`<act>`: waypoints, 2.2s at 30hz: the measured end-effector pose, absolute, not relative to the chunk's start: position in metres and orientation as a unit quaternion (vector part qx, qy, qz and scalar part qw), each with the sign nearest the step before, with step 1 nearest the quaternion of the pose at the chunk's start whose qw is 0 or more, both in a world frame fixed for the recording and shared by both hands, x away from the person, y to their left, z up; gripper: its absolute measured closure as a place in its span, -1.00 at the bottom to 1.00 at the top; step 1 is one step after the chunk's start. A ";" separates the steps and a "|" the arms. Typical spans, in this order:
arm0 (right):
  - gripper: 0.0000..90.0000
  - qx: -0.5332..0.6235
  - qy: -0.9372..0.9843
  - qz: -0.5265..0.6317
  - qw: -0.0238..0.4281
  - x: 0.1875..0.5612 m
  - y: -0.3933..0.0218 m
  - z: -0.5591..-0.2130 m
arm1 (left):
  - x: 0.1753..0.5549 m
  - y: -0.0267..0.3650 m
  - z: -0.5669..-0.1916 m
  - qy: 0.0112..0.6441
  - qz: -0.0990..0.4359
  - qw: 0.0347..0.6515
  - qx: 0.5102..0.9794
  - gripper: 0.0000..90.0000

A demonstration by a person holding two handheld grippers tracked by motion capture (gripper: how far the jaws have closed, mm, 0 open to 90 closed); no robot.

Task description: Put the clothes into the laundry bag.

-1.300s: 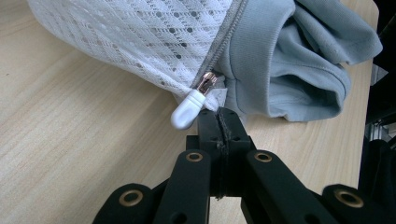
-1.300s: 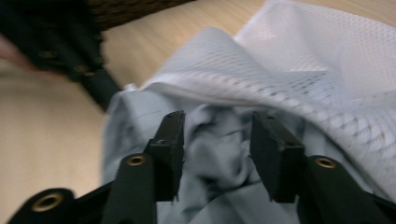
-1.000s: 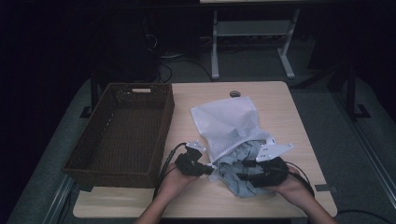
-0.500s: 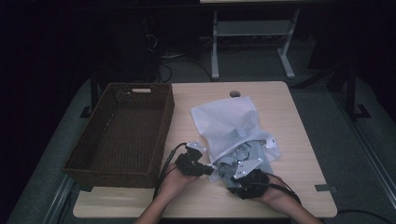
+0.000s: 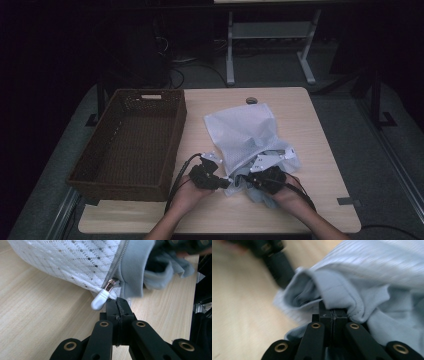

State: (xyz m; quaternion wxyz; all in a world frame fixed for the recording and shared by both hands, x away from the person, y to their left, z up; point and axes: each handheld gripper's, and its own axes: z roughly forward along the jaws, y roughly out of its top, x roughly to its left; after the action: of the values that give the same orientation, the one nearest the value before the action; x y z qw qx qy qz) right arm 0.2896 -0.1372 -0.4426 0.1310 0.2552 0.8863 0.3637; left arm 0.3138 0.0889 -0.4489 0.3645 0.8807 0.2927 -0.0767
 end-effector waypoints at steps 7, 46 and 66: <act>0.97 0.290 0.872 0.361 0.160 0.318 -0.136 -0.443 | 0.313 0.086 -0.450 0.285 -0.086 0.360 0.884 0.99; -0.10 0.297 0.892 0.325 0.099 0.265 -0.209 -0.450 | 0.313 0.084 -0.452 0.282 -0.093 0.358 0.885 0.99; 0.92 0.263 0.881 0.382 0.095 0.302 -0.157 -0.437 | 0.313 0.079 -0.455 0.275 -0.098 0.352 0.889 0.99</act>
State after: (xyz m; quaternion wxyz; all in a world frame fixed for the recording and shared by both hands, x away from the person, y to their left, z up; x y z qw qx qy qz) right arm 0.3023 -0.1571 -0.4367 0.0946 0.2629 0.8808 0.3823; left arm 0.3128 0.0794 -0.4552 0.3524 0.8891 0.2752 -0.0979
